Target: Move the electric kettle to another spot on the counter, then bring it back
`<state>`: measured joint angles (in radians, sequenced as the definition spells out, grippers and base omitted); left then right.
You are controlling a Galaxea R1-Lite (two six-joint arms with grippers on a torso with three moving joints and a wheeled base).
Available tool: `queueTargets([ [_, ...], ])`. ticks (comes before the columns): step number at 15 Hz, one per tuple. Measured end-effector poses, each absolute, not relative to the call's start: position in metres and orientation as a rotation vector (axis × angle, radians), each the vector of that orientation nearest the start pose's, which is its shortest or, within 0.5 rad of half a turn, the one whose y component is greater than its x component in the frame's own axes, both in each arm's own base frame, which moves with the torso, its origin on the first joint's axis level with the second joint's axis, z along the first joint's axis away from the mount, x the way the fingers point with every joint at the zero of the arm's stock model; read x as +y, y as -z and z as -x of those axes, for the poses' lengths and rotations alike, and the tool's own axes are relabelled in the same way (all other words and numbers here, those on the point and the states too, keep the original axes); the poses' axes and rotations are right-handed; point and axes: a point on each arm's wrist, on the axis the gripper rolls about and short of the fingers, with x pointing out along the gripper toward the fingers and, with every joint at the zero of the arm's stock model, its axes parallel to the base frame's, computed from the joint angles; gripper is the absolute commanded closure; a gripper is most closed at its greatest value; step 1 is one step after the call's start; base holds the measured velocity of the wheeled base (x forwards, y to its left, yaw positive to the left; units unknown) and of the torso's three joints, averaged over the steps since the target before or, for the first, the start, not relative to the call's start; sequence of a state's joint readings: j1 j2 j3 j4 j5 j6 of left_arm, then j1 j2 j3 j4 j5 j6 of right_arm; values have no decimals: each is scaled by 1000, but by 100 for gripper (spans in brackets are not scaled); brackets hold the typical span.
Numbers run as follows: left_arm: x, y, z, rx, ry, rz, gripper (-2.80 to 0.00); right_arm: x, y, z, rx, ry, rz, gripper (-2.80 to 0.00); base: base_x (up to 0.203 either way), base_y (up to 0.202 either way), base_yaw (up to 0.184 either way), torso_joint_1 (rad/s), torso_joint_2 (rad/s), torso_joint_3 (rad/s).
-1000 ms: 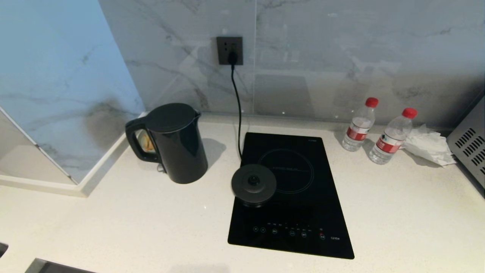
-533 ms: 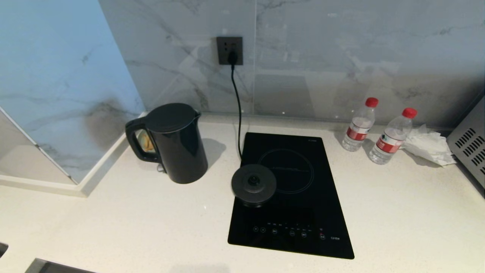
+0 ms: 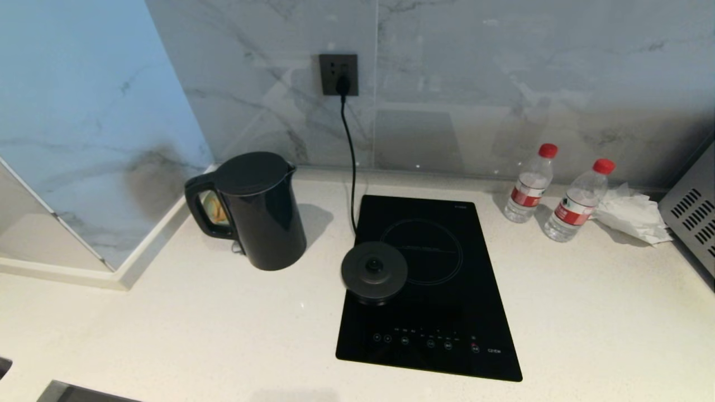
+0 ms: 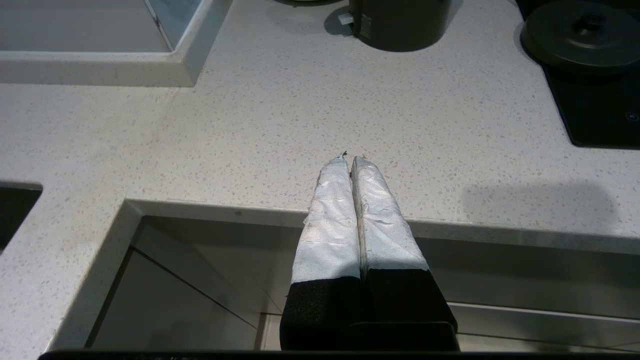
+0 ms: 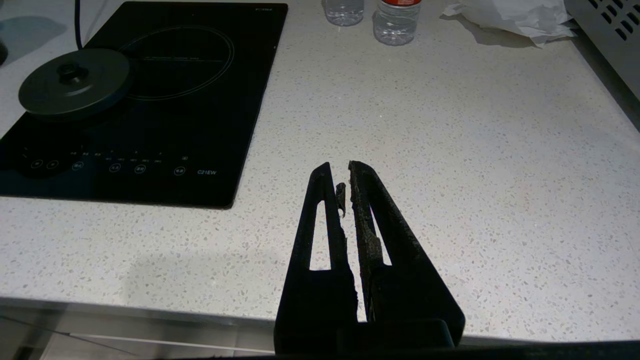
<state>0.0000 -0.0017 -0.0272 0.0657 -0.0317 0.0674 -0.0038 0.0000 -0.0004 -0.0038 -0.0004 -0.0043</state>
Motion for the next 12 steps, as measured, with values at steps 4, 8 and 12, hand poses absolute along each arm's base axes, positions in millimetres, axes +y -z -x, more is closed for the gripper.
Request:
queueTargets([
  [4, -1, -76, 25, 36, 33, -66, 0, 0, -76, 23, -5, 4, 4, 0, 0, 0, 0, 0, 0, 0],
  [8, -1, -76, 25, 36, 33, -67, 0, 0, -76, 23, -4, 4, 4, 0, 0, 0, 0, 0, 0, 0],
  [12, -1, -76, 25, 36, 34, -67, 0, 0, -76, 23, -5, 4, 4, 0, 0, 0, 0, 0, 0, 0],
])
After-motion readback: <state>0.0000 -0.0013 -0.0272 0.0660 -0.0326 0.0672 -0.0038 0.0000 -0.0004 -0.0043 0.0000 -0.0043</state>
